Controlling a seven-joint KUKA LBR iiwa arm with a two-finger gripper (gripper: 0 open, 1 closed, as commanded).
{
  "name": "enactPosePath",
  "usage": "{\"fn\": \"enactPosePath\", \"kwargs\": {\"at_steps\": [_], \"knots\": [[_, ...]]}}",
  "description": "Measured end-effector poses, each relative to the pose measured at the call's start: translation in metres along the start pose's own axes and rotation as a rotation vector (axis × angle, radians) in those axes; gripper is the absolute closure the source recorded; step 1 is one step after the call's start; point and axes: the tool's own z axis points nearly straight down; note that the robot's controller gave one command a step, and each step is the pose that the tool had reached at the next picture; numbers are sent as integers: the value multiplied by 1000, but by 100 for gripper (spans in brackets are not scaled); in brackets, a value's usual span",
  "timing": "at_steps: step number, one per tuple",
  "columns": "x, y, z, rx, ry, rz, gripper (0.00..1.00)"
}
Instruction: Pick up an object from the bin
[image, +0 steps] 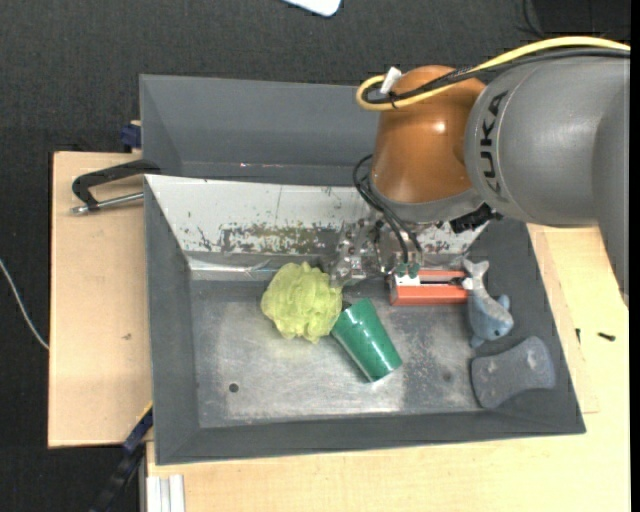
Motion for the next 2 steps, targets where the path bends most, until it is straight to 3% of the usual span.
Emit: {"fn": "enactPosePath", "kwargs": {"at_steps": [1, 2], "knots": [[0, -7, -9, 0, -3, -40, 100], [-1, 7, -8, 1, -4, -65, 100]]}}
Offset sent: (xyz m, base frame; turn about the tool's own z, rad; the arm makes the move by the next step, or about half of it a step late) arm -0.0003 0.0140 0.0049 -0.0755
